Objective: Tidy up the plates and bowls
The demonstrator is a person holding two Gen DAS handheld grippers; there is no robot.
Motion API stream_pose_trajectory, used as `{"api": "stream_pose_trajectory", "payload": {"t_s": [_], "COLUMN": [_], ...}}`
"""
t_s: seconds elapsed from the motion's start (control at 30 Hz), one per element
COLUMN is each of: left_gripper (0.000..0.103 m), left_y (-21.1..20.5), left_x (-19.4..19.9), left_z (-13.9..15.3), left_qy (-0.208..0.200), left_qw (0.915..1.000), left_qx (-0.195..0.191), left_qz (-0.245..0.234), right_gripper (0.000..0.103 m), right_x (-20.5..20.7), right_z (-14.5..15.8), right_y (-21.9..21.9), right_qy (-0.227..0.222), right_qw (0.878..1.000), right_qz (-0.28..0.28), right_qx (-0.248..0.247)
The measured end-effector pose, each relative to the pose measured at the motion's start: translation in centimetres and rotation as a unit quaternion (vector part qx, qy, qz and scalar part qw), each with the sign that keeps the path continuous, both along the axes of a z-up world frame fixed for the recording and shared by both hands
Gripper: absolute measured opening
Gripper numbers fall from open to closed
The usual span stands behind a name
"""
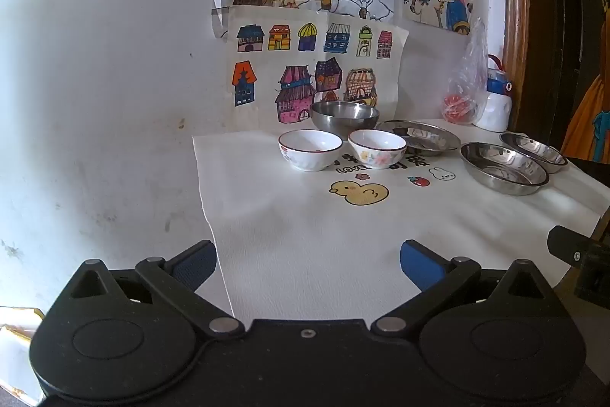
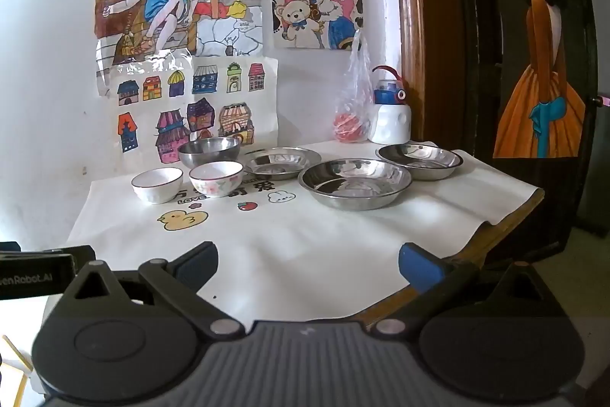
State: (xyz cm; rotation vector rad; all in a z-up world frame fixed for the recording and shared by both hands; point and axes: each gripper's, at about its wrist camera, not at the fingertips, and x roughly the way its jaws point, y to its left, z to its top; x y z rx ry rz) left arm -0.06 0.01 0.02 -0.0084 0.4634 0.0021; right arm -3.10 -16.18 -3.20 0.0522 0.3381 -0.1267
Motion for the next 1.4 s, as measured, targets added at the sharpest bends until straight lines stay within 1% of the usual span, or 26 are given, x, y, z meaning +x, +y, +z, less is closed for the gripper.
{"api": "stream_pose_trajectory", "payload": {"t_s": [1.4], "left_gripper": [0.102], "left_y": [-0.51], "left_x": [-0.43], "left_z": [-0.11], "left_qy": [0.002], "left_qw": [1.0000], "left_qx": [-0.002], "left_qz": [0.002], "right_gripper": [0.103], "right_x": [-0.08], "right_z": [-0.14], "right_y": [0.13], "right_qy": [0.002], "right_qw": [1.000], "right_qz": [0.000], "right_qx": [-0.003]}}
